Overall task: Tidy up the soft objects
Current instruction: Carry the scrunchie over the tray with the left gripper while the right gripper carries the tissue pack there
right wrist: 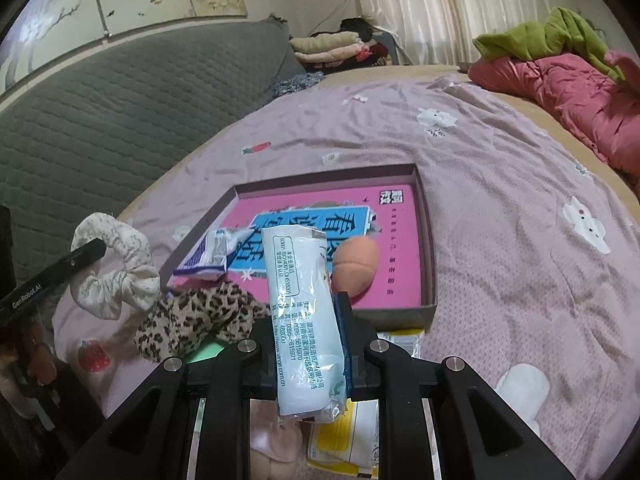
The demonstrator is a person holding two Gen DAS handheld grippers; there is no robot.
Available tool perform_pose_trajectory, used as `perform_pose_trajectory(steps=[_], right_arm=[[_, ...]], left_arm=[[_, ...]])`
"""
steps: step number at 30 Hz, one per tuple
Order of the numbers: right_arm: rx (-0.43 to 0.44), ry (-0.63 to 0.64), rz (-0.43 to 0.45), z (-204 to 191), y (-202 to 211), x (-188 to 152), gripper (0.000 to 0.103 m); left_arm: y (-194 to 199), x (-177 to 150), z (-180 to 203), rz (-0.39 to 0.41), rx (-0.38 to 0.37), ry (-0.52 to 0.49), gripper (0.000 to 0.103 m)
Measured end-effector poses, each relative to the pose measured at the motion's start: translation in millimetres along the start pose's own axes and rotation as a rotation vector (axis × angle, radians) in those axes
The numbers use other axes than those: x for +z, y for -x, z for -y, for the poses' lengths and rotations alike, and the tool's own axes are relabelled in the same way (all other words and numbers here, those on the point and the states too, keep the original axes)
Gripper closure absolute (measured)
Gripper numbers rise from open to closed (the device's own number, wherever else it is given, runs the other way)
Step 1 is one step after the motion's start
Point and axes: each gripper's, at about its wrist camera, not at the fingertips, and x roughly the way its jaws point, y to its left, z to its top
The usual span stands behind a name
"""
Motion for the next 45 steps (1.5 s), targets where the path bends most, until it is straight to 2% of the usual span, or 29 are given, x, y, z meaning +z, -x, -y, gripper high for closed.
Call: perform_pose_trajectory(steps=[14,29,40,45], right_arm=[[-0.009,-0.04,0.039,8.9,-1.0,12.7,0.082],[-0.021,-0.041,0.051,13.8,-7.3,24.0,0.082],[-0.074,-0.071,0.073,35.3,-7.4,35.8,0.082],[-0.078,-0.083,0.066,39.9,-16.6,42.0,0.082]], left_arm=[[-12.8,9.9,8.8,0.022,-0.032,0.006,0.094],[-47.6,23.4,28.1,0.029,-0.133,0.015,0.094],[-88.5,25.1,47.7,-0.036,-0.193,-0.06,0.094],[-101.2,26.0,44.7,-0.06,-0.2,-0.04,0.094]])
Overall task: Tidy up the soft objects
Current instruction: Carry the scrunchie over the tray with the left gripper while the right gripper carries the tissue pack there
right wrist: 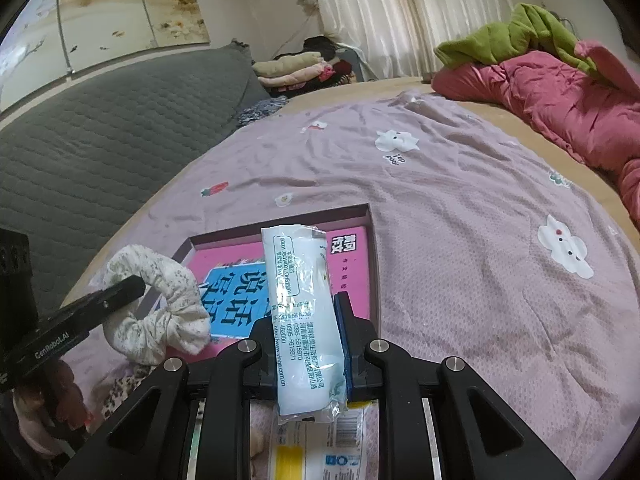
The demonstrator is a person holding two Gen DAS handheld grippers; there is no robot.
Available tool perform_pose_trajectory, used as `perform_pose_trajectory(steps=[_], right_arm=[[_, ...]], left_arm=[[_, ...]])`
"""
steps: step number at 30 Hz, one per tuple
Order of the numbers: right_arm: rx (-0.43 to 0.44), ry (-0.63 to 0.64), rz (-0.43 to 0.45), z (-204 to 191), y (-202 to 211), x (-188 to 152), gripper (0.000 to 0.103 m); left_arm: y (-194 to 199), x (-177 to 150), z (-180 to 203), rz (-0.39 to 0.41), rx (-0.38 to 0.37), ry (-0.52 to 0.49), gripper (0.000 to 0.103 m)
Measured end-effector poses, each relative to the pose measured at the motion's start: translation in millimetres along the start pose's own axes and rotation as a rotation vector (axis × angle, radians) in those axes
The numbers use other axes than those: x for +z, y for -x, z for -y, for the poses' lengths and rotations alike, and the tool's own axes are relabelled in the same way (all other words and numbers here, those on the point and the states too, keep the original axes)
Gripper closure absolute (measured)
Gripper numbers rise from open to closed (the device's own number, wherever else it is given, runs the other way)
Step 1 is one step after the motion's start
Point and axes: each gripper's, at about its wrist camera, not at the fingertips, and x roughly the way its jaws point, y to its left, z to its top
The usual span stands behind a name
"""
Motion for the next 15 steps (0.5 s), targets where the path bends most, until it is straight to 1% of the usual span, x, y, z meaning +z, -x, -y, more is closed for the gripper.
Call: perform_pose_trajectory(steps=[2,5,7,9,12,15], right_arm=[[0.004,0.003,-0.001,0.4,-1.0,0.5,0.082],[0.003,0.012,-0.006,-0.4,-6.3,2.2,0.082],[0.004,0.012,-0.011,0.0,-10.1,2.9,0.082],[0.006,0.005,-0.016,0.6,-13.3,3.4,0.082],[0.01,-0.009,-0.02,1.5,-18.0,3.6,0.082],[0.016,-0.022,-0.029,2.8,-23.1,3.8,0.081]], left_arm=[[-7.1,1.1,-5.4,-0.023,-0.002,0.017,0.094],[-20.4,-1.7,-18.3,-0.081,0.003,0.082,0.094],[-26.7,-4.8,-23.4,-0.109,0.025,0.101,0.094],[-31.4,-7.9,-27.2,-0.131,0.038,0.107,0.094],[-37.0,-12.4,-28.9,-0.163,0.088,0.088,0.094],[-41.5,-16.6,-31.0,-0.195,0.113,0.086,0.094]])
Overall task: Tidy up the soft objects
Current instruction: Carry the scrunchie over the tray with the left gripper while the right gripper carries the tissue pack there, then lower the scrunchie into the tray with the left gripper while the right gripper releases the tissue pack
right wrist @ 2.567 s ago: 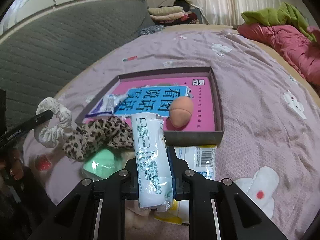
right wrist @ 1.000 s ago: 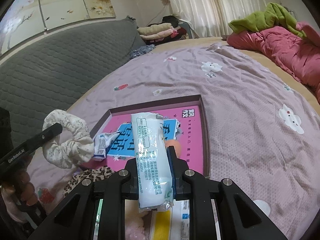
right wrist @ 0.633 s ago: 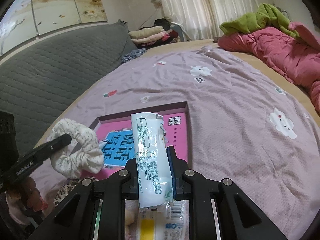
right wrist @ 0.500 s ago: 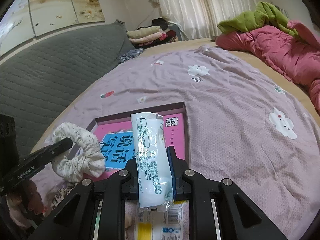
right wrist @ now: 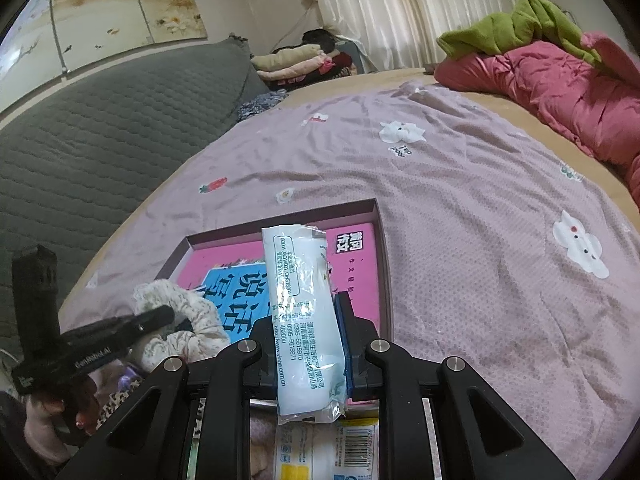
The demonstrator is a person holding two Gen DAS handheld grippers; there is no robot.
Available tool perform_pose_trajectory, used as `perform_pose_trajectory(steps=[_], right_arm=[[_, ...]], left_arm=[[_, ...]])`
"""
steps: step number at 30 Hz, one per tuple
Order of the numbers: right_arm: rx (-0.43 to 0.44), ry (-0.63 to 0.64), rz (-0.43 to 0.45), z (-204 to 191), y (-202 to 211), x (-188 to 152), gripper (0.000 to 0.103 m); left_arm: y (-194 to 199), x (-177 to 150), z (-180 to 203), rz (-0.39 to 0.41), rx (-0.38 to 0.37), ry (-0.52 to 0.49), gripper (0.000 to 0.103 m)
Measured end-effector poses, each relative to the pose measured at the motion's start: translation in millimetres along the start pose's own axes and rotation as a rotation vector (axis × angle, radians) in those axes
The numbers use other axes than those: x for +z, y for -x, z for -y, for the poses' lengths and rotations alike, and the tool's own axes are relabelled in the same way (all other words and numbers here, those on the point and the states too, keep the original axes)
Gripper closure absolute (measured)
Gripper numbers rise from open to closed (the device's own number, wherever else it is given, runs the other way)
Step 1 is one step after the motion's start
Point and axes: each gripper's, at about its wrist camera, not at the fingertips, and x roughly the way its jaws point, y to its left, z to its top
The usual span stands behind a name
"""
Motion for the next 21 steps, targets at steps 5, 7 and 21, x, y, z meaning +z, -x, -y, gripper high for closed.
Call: perform_pose_trajectory(steps=[5,7,21], right_arm=[[-0.003,-0.059,-0.04,7.8,-12.5,-3.4,0.081],[-0.012,-0.08,-0.052,12.3,-16.2,-4.7,0.081],[-0.08,-0.047,-0.083,6.0,-34.4,-12.4,0.08]], left_arm=[[-1.7,-2.6,-1.9,-0.016,0.003,0.008,0.094],[-1.3,-2.5,-2.0,-0.017,0.0,0.006,0.094],[-0.2,-1.8,0.5,-0.022,-0.013,0.001,0.094]])
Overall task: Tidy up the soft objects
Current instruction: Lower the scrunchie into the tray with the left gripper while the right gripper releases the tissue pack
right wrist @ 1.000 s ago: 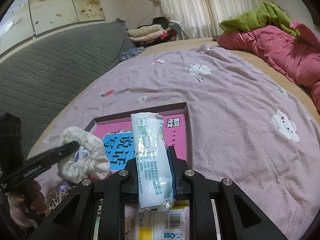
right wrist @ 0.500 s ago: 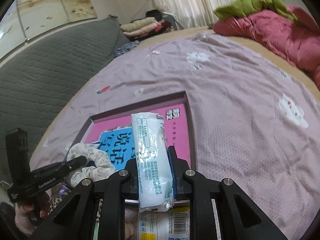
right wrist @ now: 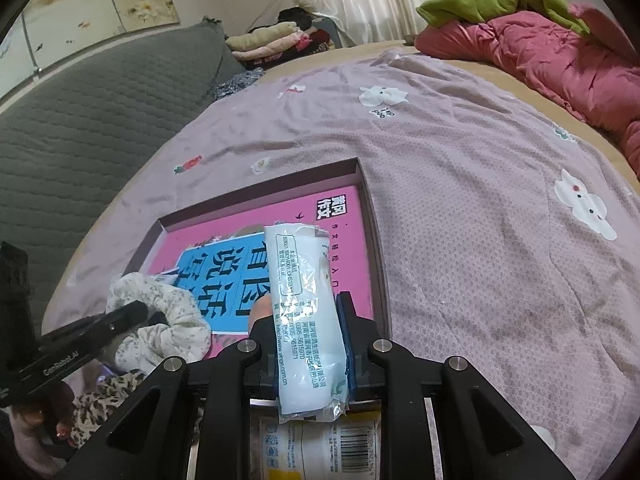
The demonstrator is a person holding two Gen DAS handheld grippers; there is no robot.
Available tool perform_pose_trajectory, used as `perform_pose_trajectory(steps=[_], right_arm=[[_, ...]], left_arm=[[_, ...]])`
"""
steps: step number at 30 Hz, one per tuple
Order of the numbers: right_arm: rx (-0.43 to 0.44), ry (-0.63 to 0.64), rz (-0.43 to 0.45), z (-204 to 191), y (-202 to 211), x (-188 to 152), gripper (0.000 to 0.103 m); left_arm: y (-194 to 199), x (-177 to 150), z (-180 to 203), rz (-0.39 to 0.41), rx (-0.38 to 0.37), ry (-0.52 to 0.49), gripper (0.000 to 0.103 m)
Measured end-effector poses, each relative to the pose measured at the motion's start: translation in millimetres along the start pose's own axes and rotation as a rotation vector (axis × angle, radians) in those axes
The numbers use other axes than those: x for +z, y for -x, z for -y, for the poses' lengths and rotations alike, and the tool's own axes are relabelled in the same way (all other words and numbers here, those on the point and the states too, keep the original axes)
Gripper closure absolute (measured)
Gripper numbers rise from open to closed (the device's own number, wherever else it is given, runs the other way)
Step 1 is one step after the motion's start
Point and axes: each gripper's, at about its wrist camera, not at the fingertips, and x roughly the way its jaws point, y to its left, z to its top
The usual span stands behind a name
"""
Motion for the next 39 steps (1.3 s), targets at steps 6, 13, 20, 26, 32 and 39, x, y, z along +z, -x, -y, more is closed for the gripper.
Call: perform_pose_trajectory(steps=[6,13,20,26,32,39], right_arm=[[-0.063,0.019,-0.03,-0.1,-5.2,-3.1,0.079],[-0.104,0.065,-0.025,-3.6,0.1,-3.3,0.077],[-0.127,0.124,-0.013,-7.2,7.0,-3.7,0.074],[-0.137,0.137,-0.01,-8.6,9.0,-3.1,0.069],[-0.151,0.161,-0.001,-12.1,12.0,-2.7,0.069],[-0.156,0.16,0.02,-11.8,16.9,-0.7,0.064]], left_arm=[[-0.2,0.0,-0.2,0.003,0.001,0.0,0.094],[1.0,2.6,-3.0,0.005,0.001,0.011,0.094],[3.1,4.5,-4.4,0.011,-0.001,0.012,0.094],[2.9,4.2,-3.6,0.008,0.006,0.007,0.094],[1.7,4.6,-3.9,0.006,0.011,0.007,0.092],[3.4,6.1,-4.1,0.005,0.031,-0.002,0.085]])
